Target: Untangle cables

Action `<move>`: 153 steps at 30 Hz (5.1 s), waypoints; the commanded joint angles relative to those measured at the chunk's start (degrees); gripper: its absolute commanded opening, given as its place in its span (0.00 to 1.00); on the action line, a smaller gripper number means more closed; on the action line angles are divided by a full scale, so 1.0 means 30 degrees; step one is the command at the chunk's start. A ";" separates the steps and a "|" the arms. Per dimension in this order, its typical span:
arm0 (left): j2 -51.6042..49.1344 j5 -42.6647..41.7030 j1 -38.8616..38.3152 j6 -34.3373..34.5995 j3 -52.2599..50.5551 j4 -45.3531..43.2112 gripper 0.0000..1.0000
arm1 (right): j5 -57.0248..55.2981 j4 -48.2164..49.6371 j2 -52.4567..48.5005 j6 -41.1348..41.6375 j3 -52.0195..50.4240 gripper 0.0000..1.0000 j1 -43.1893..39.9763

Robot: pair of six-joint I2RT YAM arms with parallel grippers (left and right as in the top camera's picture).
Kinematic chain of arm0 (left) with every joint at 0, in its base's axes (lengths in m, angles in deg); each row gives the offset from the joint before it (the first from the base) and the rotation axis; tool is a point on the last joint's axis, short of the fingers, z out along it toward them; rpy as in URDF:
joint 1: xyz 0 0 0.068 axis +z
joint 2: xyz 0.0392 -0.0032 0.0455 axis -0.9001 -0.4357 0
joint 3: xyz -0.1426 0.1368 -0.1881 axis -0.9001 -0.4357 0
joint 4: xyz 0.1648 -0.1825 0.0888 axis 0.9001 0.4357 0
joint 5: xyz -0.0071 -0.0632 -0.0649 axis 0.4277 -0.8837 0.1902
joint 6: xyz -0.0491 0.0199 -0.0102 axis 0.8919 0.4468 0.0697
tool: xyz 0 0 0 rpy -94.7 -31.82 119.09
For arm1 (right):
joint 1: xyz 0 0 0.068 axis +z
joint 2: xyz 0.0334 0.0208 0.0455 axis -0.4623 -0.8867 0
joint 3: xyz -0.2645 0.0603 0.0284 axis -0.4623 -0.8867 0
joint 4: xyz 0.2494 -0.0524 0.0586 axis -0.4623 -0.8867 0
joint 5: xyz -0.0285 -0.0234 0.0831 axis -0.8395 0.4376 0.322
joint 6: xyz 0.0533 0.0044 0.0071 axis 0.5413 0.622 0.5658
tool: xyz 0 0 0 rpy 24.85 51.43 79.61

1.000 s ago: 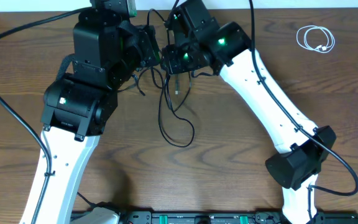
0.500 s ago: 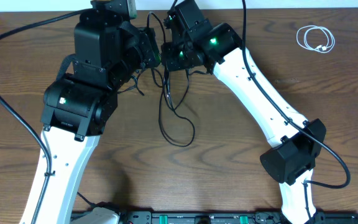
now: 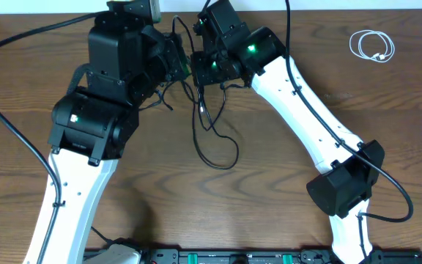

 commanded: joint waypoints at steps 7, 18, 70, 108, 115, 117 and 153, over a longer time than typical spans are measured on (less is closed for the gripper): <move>-0.0831 0.2929 0.2164 -0.0131 0.0117 0.1399 0.07 | -0.0597 -0.1770 0.1894 -0.2310 -0.0022 0.01 -0.3453; -0.0852 0.2922 0.5253 -0.0641 0.0117 0.2280 0.07 | -0.1209 -0.3759 0.1486 -0.4313 -0.0036 0.01 -0.9107; -0.5931 0.0087 0.5311 -0.1902 0.0117 0.3082 0.17 | 0.3512 -0.3963 0.6907 -0.8626 -0.0124 0.11 -0.7657; -0.1392 -0.2951 0.5326 -0.4131 0.0117 0.5996 0.51 | -0.1246 -0.7162 -0.4663 -0.7315 -0.0131 0.51 -0.3585; -0.1392 -0.2951 0.5326 -0.4124 0.0117 0.5996 0.51 | -0.1239 -0.7162 -0.5974 -0.6900 -0.0131 0.50 -0.3169; -0.1392 -0.2951 0.5326 -0.4131 0.0117 0.5996 0.51 | -0.1253 -0.7155 -0.6258 -0.6681 -0.0138 0.51 -0.2980; -0.1392 -0.2951 0.5326 -0.4131 0.0117 0.5996 0.51 | -0.1413 -0.5442 -0.6958 -0.4080 -0.1596 0.01 -0.2550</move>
